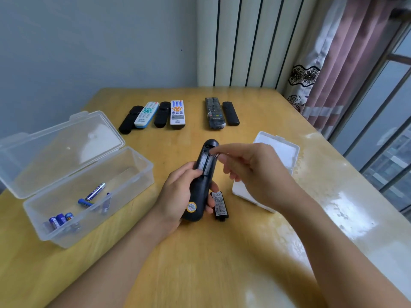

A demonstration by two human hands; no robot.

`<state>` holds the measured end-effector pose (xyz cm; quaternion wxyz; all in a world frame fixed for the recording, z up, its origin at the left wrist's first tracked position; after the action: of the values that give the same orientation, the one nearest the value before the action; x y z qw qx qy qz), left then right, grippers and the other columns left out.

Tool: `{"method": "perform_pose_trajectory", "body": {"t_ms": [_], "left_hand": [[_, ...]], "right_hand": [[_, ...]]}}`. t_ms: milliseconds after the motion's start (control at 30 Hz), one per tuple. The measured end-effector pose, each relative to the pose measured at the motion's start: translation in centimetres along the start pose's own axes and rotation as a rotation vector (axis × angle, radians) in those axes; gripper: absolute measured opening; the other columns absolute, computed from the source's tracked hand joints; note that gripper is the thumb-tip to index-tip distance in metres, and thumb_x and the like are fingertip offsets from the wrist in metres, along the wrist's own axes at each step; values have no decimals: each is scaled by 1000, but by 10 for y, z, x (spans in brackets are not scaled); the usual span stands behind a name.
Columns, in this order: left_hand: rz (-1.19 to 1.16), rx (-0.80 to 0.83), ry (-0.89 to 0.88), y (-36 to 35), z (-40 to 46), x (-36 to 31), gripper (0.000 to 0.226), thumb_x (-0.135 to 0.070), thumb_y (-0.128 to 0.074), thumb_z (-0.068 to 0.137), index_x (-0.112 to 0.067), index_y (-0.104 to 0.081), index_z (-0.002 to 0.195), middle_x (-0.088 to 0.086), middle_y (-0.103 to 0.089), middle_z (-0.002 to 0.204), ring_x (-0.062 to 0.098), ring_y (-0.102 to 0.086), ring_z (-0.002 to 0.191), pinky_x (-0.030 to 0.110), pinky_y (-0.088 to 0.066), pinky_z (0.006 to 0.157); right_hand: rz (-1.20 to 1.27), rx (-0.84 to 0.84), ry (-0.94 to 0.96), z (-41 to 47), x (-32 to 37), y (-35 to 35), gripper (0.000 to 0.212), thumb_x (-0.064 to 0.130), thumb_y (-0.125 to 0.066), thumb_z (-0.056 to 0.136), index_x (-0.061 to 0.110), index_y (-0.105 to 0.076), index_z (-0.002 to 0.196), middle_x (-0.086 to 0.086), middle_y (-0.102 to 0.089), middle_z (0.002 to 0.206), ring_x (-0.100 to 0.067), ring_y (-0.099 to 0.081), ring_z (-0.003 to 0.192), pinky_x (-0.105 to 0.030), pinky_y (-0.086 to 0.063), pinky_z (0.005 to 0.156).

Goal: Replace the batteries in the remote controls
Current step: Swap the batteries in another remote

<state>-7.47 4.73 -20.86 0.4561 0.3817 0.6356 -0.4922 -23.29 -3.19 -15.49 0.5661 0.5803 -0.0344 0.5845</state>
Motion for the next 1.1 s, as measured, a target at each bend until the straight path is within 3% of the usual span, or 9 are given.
{"method": "perform_pose_trajectory", "body": {"t_ms": [100,167,300,400,567,667,800,967,1100], "left_hand": [[-37,49,24,-5,-4,2,37,-27,-37,105,-1,-62,101,23,-64,74,30,-58,52,33,-51,46],[-53,71,32,-7,-5,4,44,-33,-35,105,-2,-65,96,22,-64,73,29,-58,52,33,-51,46],[-25,91,-33,-10,-6,5,42,-33,-32,105,-7,-65,106,22,-63,75,30,-59,53,34,-52,47],[19,100,-89,-10,-5,6,40,-33,-33,97,-8,-62,111,22,-61,73,30,-57,52,34,-51,47],[56,77,-100,-10,-6,6,37,-31,-35,97,-6,-60,107,20,-61,71,30,-57,51,33,-50,46],[91,80,-97,-10,-7,7,31,-25,-33,102,-11,-61,103,17,-62,70,29,-56,51,33,-48,45],[175,79,-115,-11,-9,9,31,-23,-37,106,-24,-67,100,15,-63,73,29,-57,54,33,-48,46],[166,42,-116,-14,-10,9,23,-27,-44,109,-15,-63,106,11,-60,69,26,-55,52,33,-47,45],[162,12,-150,-14,-11,9,26,-25,-43,110,-5,-58,104,13,-59,68,27,-54,51,33,-47,44]], "right_hand": [[-81,-78,40,-1,-1,-14,13,20,-69,95,25,-78,102,7,-68,81,-2,-61,73,-11,-40,67],[42,-172,-36,1,-3,-15,7,21,-80,85,23,-75,90,7,-69,71,-3,-61,62,-12,-42,60],[206,-265,-149,3,-5,-14,20,22,-90,73,18,-71,78,0,-66,59,-10,-56,47,-31,-49,43],[198,-278,-115,2,-6,-15,8,18,-83,81,18,-78,87,11,-66,60,-4,-53,46,-19,-46,50],[-40,-160,-2,2,-5,-11,19,12,-66,96,20,-76,111,15,-62,89,5,-59,73,-9,-40,69],[92,-238,-29,0,-3,-14,16,9,-76,88,19,-75,101,9,-72,86,-4,-67,74,-17,-51,69],[245,-347,-81,-1,-1,-21,17,14,-86,77,26,-75,76,9,-74,68,-4,-69,59,-15,-52,58],[126,-420,-27,-4,-1,-34,9,13,-83,80,19,-80,86,7,-70,78,-8,-66,71,-23,-53,66],[30,-427,57,-5,3,-44,3,6,-77,87,8,-80,87,0,-63,82,-1,-57,72,-6,-40,63]]}}
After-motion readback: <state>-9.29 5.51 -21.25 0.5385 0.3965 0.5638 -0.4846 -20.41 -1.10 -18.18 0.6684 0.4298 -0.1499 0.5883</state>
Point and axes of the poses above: each hand's wrist, its own z-axis towards the middle knuckle, its own y-axis out of the back of the hand, x = y × z, the point moved 1 cm from there along z, towards the middle knuckle
